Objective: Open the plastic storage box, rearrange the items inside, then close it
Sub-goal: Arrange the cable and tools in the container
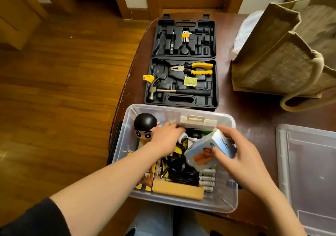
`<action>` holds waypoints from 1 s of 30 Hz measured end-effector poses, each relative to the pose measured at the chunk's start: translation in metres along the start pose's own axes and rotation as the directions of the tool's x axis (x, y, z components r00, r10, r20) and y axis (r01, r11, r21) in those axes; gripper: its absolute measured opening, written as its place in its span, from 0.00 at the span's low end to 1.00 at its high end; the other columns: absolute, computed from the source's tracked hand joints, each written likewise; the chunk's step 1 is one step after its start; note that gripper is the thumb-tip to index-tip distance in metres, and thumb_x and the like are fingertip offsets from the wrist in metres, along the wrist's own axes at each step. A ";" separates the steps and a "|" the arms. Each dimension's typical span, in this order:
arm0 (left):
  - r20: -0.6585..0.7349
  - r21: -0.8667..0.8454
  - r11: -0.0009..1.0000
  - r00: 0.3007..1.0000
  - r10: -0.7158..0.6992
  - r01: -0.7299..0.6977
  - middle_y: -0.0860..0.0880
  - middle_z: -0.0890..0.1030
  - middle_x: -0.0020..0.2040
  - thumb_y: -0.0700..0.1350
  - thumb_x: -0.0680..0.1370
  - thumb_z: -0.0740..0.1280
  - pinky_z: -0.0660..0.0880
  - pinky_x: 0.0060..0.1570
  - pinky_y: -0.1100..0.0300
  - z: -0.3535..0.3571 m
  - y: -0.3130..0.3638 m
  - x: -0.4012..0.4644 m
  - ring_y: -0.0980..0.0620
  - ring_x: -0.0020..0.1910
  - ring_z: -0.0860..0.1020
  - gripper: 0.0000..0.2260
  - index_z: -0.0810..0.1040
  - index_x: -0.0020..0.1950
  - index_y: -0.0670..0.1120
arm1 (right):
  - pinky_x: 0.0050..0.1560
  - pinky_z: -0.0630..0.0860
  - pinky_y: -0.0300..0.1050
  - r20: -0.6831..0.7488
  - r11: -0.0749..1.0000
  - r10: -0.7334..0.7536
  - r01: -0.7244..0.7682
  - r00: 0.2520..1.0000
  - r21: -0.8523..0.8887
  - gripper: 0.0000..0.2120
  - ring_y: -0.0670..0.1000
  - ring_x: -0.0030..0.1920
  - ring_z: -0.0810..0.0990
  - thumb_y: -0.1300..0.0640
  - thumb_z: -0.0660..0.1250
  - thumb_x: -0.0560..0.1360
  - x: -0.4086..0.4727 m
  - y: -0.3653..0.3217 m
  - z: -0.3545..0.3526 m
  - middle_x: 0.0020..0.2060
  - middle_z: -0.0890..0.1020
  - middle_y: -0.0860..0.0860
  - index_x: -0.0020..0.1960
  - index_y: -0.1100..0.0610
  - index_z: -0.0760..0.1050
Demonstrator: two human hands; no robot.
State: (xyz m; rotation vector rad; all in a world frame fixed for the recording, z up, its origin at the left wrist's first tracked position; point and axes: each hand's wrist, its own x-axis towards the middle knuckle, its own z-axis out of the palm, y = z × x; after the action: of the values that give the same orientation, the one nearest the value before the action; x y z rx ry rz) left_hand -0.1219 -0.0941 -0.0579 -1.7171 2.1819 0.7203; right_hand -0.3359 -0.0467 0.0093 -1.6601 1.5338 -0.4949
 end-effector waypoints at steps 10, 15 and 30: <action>-0.175 0.056 0.991 0.976 0.129 -0.121 0.49 0.75 0.59 0.39 0.75 0.66 0.71 0.56 0.51 0.007 -0.008 0.010 0.46 0.60 0.73 0.18 0.74 0.63 0.52 | 0.49 0.72 0.37 -0.123 0.997 -0.029 0.037 0.992 0.061 0.26 0.38 0.55 0.75 0.54 0.71 0.69 -0.005 0.018 0.006 0.53 0.75 0.34 0.62 0.38 0.67; -0.226 0.010 0.984 0.959 0.173 -0.175 0.50 0.79 0.56 0.47 0.76 0.67 0.69 0.54 0.53 0.004 -0.012 -0.002 0.46 0.57 0.75 0.15 0.72 0.62 0.50 | 0.51 0.72 0.38 -0.134 0.995 -0.066 0.076 0.989 0.068 0.25 0.39 0.57 0.74 0.54 0.70 0.69 0.001 0.015 0.003 0.54 0.74 0.33 0.61 0.37 0.67; -0.050 -0.790 0.613 0.995 -0.088 0.014 0.43 0.77 0.52 0.49 0.78 0.64 0.76 0.52 0.42 -0.010 -0.006 -0.044 0.43 0.50 0.79 0.12 0.69 0.58 0.46 | 0.49 0.69 0.25 -0.207 0.990 -0.023 0.051 0.978 0.135 0.23 0.37 0.53 0.73 0.53 0.70 0.71 0.007 0.011 -0.003 0.56 0.77 0.43 0.65 0.50 0.71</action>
State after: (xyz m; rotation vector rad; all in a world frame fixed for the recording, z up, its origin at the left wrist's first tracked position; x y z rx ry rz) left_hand -0.1034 -0.0638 -0.0291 -2.1916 1.9529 1.8465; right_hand -0.3439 -0.0539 0.0008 -1.5707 1.5783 -0.7970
